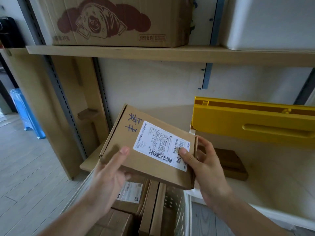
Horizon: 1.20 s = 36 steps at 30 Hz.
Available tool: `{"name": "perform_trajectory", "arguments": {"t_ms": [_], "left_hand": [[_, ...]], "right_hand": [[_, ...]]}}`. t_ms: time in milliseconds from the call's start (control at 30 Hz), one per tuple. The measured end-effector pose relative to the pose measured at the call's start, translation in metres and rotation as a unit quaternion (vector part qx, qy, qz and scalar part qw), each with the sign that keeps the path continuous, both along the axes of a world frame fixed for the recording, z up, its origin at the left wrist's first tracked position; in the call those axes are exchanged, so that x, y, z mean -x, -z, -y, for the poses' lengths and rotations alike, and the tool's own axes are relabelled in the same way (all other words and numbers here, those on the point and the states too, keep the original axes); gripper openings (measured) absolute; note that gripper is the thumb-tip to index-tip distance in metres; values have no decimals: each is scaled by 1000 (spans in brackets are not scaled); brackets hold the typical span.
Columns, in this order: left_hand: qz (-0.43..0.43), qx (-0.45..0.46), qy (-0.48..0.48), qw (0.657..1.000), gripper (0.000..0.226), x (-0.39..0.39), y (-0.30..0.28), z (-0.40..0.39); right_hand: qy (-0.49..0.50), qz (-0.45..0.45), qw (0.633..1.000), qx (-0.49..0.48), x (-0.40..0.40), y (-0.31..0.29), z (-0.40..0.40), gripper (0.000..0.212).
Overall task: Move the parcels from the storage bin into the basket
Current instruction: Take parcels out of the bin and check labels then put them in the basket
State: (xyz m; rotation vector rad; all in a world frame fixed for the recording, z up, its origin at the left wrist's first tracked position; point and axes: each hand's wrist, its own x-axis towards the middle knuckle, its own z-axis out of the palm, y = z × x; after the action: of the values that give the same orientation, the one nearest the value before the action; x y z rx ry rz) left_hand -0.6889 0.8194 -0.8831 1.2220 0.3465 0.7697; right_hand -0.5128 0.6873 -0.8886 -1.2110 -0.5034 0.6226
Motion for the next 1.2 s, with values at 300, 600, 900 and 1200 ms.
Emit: {"name": "perform_trajectory", "arguments": {"t_ms": [300, 600, 900, 1200], "left_hand": [[-70, 4, -70, 995, 64, 10, 11, -21], [-160, -22, -76, 984, 33, 9, 14, -18], [-150, -26, -118, 981, 40, 6, 4, -17], [-215, -78, -138, 964, 45, 11, -2, -18]], "right_hand": [[63, 88, 994, -15, -10, -9, 9, 58], [55, 130, 990, 14, -14, -5, 11, 43], [-192, 140, 963, 125, -10, -7, 21, 70], [-66, -12, 998, -20, -15, -5, 12, 81]]}}
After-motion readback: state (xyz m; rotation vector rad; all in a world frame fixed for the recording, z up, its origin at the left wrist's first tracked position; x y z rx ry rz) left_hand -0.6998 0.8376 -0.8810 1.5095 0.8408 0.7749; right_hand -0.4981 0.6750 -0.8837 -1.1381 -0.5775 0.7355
